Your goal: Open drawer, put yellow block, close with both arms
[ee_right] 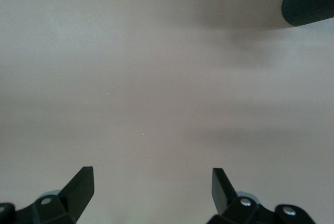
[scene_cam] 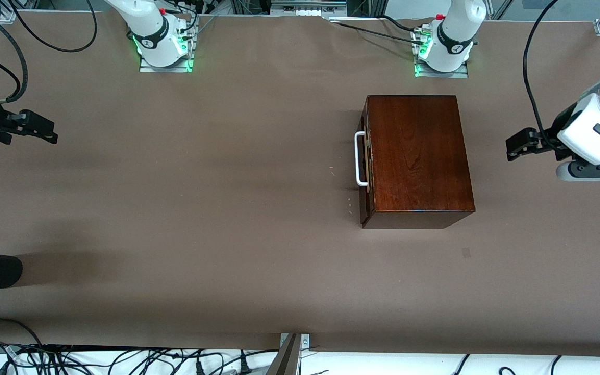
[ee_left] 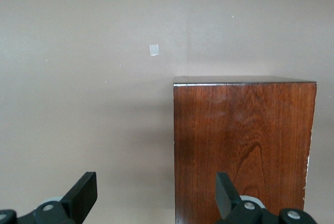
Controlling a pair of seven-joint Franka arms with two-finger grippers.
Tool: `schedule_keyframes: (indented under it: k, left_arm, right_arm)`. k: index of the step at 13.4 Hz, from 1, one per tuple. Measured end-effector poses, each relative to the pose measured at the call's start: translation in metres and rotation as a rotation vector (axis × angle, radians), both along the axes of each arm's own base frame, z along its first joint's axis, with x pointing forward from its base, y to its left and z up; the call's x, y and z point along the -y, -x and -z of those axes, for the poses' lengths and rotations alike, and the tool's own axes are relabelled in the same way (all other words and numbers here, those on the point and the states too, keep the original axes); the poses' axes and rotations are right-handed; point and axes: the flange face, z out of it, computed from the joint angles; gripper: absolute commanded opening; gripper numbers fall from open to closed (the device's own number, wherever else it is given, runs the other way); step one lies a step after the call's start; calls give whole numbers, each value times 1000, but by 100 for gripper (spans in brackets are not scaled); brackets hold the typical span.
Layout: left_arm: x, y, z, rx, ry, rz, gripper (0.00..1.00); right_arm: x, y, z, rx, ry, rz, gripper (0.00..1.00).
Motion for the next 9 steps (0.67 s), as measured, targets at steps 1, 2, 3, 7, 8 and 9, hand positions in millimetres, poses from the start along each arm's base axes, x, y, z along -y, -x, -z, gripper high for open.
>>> schedule_keyframes:
  k: [1, 2, 3, 7, 8, 9]
  left_arm:
    - [0, 5, -1, -3, 0, 2, 100]
    - [0, 11, -3, -5, 0, 3, 100]
    - [-1, 17, -5, -5, 0, 3, 100]
    - [1, 42, -11, -4, 1, 9, 100]
    - [2, 44, -12, -4, 1, 10, 100]
    - [3, 44, -11, -3, 1, 10, 100]
  right_arm:
    - [0, 0, 0, 0, 0, 0, 100]
    - [0, 0, 0, 0, 0, 0, 100]
    - [0, 0, 0, 0, 0, 0, 100]
    - [0, 0, 0, 0, 0, 0, 100]
    - [0, 0, 0, 0, 0, 0, 100]
    - [0, 0, 0, 0, 0, 0, 100]
